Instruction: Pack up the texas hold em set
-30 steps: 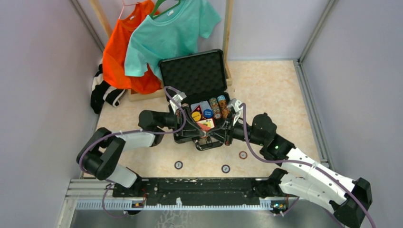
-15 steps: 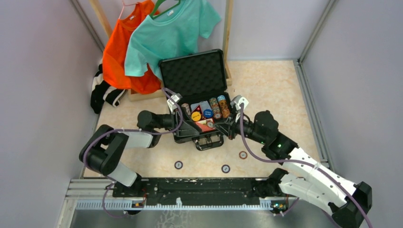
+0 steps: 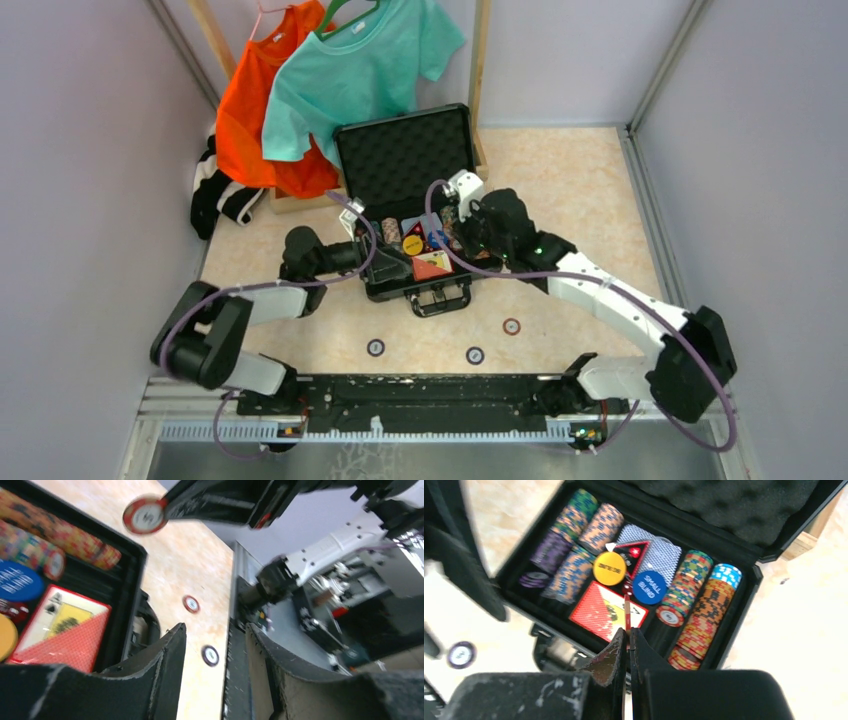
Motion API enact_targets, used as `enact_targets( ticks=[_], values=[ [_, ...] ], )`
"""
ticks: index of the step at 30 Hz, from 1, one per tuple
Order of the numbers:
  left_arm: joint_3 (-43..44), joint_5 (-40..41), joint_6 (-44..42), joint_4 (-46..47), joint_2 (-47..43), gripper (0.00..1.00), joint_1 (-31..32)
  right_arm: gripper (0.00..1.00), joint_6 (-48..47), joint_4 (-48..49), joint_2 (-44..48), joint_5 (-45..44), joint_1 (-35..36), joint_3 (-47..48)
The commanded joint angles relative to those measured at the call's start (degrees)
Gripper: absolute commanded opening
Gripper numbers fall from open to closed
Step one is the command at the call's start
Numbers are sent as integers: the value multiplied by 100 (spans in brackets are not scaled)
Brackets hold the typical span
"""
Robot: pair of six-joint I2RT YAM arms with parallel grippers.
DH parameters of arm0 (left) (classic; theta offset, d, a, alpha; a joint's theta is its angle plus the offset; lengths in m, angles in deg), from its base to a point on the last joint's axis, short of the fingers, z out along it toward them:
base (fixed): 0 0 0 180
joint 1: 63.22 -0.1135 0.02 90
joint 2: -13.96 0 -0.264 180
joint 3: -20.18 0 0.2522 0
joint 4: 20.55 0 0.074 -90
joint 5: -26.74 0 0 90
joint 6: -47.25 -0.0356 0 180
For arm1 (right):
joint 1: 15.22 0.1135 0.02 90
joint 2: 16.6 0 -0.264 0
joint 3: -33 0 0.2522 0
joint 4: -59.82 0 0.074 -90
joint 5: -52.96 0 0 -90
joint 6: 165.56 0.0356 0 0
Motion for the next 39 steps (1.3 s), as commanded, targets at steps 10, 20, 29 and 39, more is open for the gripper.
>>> enact_targets(
  ticks=[10, 20, 29, 39],
  values=[
    [238, 958, -2278, -2800, -1076, 55, 177, 0, -1971, 137, -1352, 1575, -1152, 593],
    [208, 957, -2317, -2809, -1104, 55, 215, 0, -2788, -427, -1502, 1999, -1155, 693],
    [168, 1041, -2361, -2843, -1130, 54, 224, 0, -3148, -377, -1649, 1966, -1142, 787],
    [190, 1445, -2597, -3303, -1269, 54, 225, 0, -3324, -170, -1996, 2144, -1098, 742]
  ],
)
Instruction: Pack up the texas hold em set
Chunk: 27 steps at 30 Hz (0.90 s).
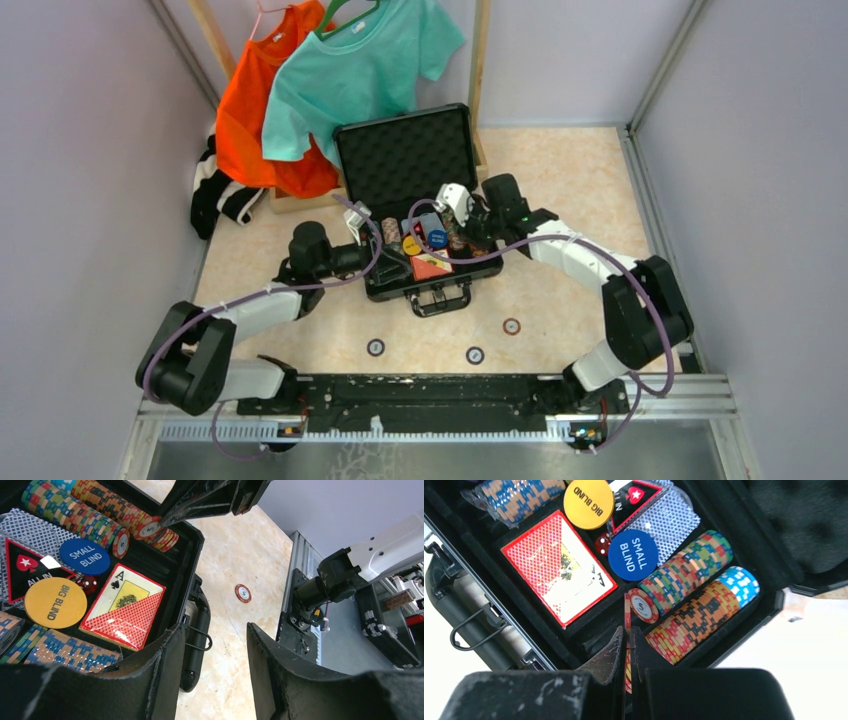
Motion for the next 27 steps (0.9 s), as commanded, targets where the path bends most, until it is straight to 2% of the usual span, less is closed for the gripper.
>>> enact_targets(
  ticks=[1, 14, 27],
  values=[
    [10, 263, -241, -244, -158, 54, 32, 0, -181, 289, -220, 242, 71, 210],
    [12, 275, -255, -291, -192, 54, 30, 0, -294, 321, -737, 66, 113, 127],
    [7, 182, -198, -188, -115, 54, 31, 0, -262, 590, -815, -389, 113, -42]
  ],
)
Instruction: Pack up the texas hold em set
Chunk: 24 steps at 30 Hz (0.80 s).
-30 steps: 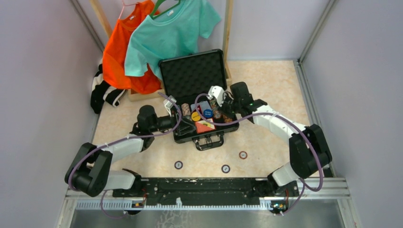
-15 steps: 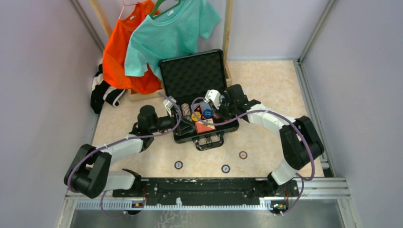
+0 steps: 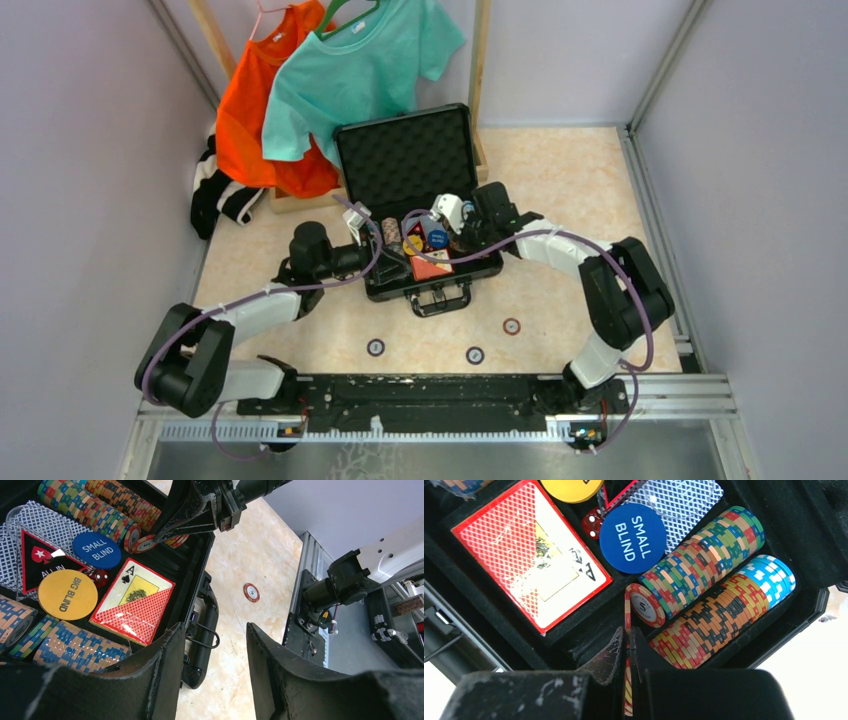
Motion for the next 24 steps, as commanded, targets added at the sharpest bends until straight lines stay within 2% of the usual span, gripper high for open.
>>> enact_targets(
  ticks=[1, 4, 9, 13, 24],
  values=[
    [9, -84, -47, 126, -45, 54, 31, 0, -71, 328, -164, -262, 50, 51],
    [11, -84, -62, 127, -47, 54, 32, 2, -78, 429, -222, -403, 43, 17],
    [4, -100, -60, 127, -29, 54, 31, 23, -2, 659, -252, -504, 41, -18],
    [8, -105, -52, 127, -32, 54, 28, 33, 26, 790, -222, -574, 46, -20],
    [10, -143, -42, 142, -27, 54, 29, 34, 111, 1010, 564, -850, 41, -147]
  ],
)
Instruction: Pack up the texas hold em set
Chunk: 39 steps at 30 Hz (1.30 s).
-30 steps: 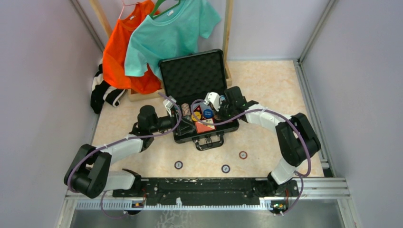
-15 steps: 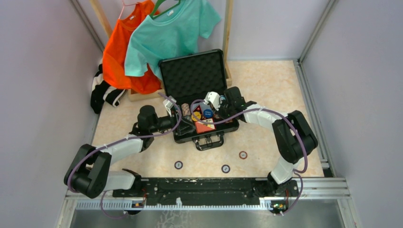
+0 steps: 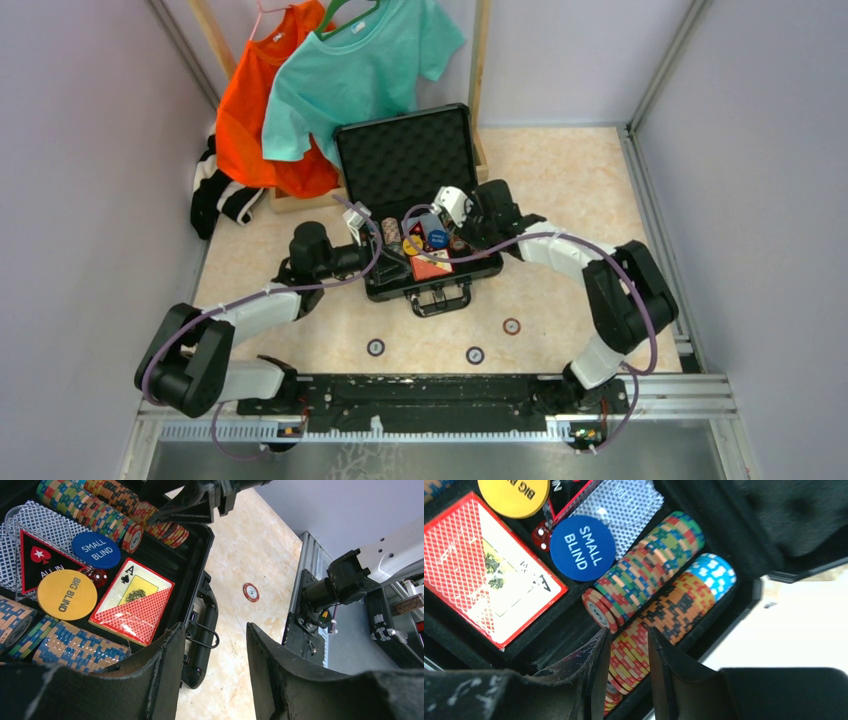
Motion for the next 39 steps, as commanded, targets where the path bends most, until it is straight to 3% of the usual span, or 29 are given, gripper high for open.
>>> enact_targets(
  ticks=[1, 6, 9, 12, 15, 21, 29, 34, 39],
  values=[
    [10, -130, -50, 142, -32, 54, 31, 34, 103, 455, 581, -184, 41, -36],
    [9, -86, -41, 135, -36, 54, 28, 32, 461, 958, 995, -405, 46, -221],
    [16, 101, -84, 3, -83, 56, 31, 29, 1370, 1588, 1214, -1302, 14, -505],
    [46, 580, -109, -306, -153, 57, 33, 33, 2521, 978, 1039, -2282, -124, -180],
    [110, 1169, -145, -716, -227, 58, 33, 33, 2958, 159, 738, -2741, -198, 239],
    [88, 1906, -205, -1161, -570, 57, 40, 32, 3646, 64, 431, -2220, -464, 310],
    [28, 2144, -249, -1202, -725, 59, 36, 35, 3722, 120, 67, -1757, -530, 375],
    [31, 2169, -261, -1236, -737, 68, 39, 34, 3727, 169, -21, -1634, -530, 333],
    [23, 2203, -260, -1226, -738, 77, 36, 24, 3745, 238, -54, -1595, -530, 231]
  ],
)
